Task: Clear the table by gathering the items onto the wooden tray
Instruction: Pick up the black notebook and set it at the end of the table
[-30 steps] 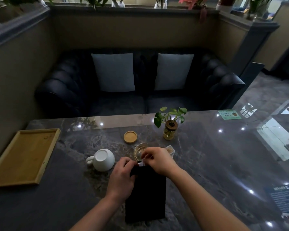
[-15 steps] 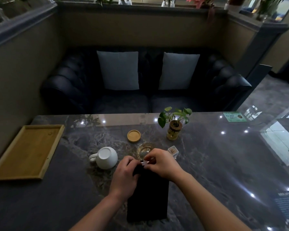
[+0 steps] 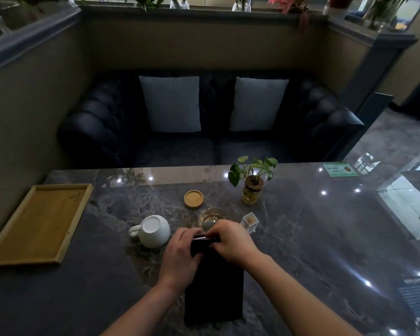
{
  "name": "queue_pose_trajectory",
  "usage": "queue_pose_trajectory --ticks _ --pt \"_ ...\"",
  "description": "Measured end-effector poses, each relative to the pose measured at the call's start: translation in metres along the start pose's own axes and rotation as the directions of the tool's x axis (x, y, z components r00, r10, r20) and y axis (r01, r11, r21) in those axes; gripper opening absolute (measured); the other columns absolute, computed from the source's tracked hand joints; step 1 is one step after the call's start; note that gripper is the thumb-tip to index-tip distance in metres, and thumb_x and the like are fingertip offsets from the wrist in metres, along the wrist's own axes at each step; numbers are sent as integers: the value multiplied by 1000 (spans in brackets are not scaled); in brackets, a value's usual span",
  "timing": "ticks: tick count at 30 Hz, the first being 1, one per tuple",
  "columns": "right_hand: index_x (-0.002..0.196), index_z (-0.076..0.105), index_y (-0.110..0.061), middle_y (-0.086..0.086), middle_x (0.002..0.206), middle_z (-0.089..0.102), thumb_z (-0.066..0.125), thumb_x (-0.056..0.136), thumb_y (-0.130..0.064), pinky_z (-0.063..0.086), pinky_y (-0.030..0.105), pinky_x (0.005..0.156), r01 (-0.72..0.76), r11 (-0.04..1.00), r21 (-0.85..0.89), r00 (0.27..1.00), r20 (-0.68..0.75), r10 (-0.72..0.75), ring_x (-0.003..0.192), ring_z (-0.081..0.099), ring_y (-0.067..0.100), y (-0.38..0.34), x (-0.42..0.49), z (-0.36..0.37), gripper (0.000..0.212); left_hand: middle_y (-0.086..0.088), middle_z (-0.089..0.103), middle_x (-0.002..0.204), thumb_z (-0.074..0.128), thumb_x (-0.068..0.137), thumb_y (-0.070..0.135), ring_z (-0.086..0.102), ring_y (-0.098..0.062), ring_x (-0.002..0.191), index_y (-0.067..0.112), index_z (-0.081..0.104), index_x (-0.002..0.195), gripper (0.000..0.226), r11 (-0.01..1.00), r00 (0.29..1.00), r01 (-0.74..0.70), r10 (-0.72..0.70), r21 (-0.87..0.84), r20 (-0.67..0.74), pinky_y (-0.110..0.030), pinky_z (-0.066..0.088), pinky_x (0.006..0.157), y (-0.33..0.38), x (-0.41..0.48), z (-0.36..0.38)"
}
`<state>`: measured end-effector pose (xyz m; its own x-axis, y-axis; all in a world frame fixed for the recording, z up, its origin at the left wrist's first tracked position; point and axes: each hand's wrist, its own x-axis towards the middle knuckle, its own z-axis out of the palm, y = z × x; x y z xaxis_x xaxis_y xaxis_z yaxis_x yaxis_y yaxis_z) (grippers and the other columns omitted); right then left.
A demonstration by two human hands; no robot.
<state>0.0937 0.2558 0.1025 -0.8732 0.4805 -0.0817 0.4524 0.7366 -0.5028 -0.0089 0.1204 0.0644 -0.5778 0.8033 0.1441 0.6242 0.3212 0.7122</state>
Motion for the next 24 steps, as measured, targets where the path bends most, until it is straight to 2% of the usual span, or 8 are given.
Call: queue_pose_trajectory --ticks 6,9,11,13,14,16,18,24 --pt "116 73 -28 -6 111 61 70 86 -30 41 27 92 -21 999 37 999 -23 22 106 48 17 9 -6 10 31 4 61 100 76 65 10 59 -13 93 21 68 105 42 994 995 95 -95 -60 8 -25 46 86 0 5 0" --pt "116 72 -24 -8 114 62 75 81 -31 40 26 98 -65 988 141 981 -170 89 109 49 13 21 -19 13 36 4 62 97 77 61 5 59 -9 89 23 69 98 42 979 987 158 -156 -128 29 -19 45 86 0 9 -1" --pt "121 68 -20 -8 117 61 78 80 -31 40 26 100 -147 954 260 927 -299 225 110 51 9 37 -32 19 44 6 63 93 78 57 -1 59 -4 88 30 67 90 47 963 979 203 -198 -179 47 -10 44 83 -1 11 -1" --pt "129 61 -21 -7 118 61 79 81 -31 44 26 99 -263 829 493 851 -287 440 110 56 9 52 -49 32 52 8 63 92 79 55 -6 60 -1 88 33 66 86 51 948 971 238 -230 -212 63 -1 40 78 -3 13 1" --pt "132 58 -22 -5 119 63 79 83 -31 47 28 99 -303 700 646 829 -183 528 111 59 12 57 -57 41 54 8 64 93 80 55 -6 60 -1 88 34 66 85 52 943 968 249 -240 -222 68 0 39 78 -4 14 2" --pt "131 58 -25 1 120 69 75 87 -27 53 31 96 -312 398 863 846 61 530 113 66 18 61 -68 62 47 8 65 95 80 56 -5 61 -2 91 34 68 86 51 935 965 262 -251 -240 78 -4 41 81 -3 15 4" --pt "121 64 -30 -2 117 73 72 90 -23 57 25 84 -333 285 899 853 158 497 107 70 14 60 -75 81 32 8 65 97 81 57 -4 61 -2 93 35 68 85 50 936 967 253 -237 -243 90 -13 44 85 -1 15 7" --pt "107 70 -21 -2 98 77 66 94 -12 54 18 75 -218 380 899 740 -102 665 91 72 10 76 -92 77 16 15 57 100 80 67 9 54 7 96 39 64 97 45 977 991 91 -69 -191 117 -9 41 85 15 22 33"
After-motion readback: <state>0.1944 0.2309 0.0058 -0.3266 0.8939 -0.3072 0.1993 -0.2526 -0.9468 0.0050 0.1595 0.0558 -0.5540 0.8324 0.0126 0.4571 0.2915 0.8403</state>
